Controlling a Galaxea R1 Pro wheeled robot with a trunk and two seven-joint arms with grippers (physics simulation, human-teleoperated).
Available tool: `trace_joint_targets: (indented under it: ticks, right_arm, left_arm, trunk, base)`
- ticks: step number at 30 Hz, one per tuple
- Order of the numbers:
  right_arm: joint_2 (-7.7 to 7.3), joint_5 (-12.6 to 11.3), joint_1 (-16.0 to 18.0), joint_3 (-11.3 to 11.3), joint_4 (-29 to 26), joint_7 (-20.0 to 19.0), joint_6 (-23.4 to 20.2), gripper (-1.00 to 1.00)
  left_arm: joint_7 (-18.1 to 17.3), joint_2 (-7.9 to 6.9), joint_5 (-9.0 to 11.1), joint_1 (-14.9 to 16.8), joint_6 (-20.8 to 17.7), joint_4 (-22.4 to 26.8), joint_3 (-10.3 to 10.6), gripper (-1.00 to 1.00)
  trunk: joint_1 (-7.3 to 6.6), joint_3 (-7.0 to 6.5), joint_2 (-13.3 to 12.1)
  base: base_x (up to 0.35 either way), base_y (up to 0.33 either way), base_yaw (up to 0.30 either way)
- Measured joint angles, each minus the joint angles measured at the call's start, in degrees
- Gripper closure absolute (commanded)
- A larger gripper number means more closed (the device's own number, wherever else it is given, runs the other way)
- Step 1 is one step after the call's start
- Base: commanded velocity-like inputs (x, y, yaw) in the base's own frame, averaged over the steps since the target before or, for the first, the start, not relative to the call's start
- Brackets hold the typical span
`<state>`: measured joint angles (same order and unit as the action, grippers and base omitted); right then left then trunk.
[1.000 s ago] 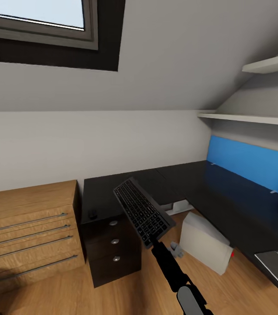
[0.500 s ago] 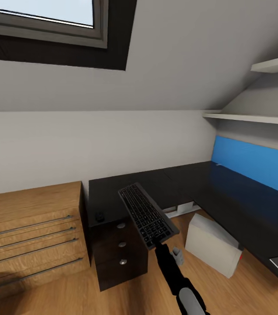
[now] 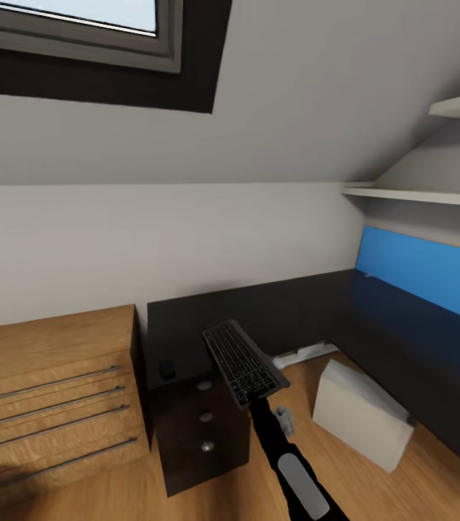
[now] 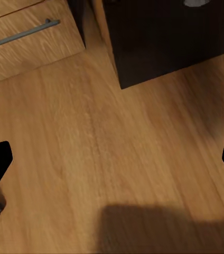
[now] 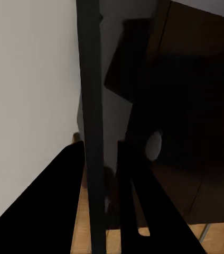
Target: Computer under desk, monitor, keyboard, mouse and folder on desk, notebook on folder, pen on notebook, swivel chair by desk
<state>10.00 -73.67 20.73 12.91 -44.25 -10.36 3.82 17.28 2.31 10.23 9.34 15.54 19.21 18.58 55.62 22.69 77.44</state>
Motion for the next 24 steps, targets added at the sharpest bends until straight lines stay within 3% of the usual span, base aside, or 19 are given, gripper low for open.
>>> trace_joint_targets:
  ticks: [5, 12, 22, 24]
  right_arm:
    - [0.0, 0.0, 0.1, 0.3, -2.7, 3.8, 0.0, 1.0]
    - [0.0, -0.1, 0.1, 1.4, -0.2, 0.6, 0.0, 1.0]
    - [0.0, -0.3, 0.1, 1.5, 0.6, -0.6, 0.2, 1.0]
    - [0.0, -0.3, 0.1, 1.5, 0.9, -0.5, 2.3, 1.0]
  left_arm:
    - [0.0, 0.04, 0.0, 0.0, 0.4, 0.0, 0.0, -1.0]
    - [0.0, 0.09, 0.0, 0.0, 0.3, -0.1, 0.0, -1.0]
    - [-0.1, 0.16, 0.0, 0.0, 0.3, -0.1, 0.1, -1.0]
    - [-0.1, 0.21, 0.0, 0.0, 0.4, 0.0, 0.2, -1.0]
  trunk:
    - [0.01, 0.0, 0.0]
    - [0.01, 0.0, 0.0]
    - [0.03, -0.01, 0.0]
    - [0.03, -0.09, 0.0]
  base:
    - [0.183, 0.286, 0.0]
    - [0.136, 0.265, 0.0]
    - [0.041, 0.041, 0.002]
    - [0.001, 0.001, 0.107]
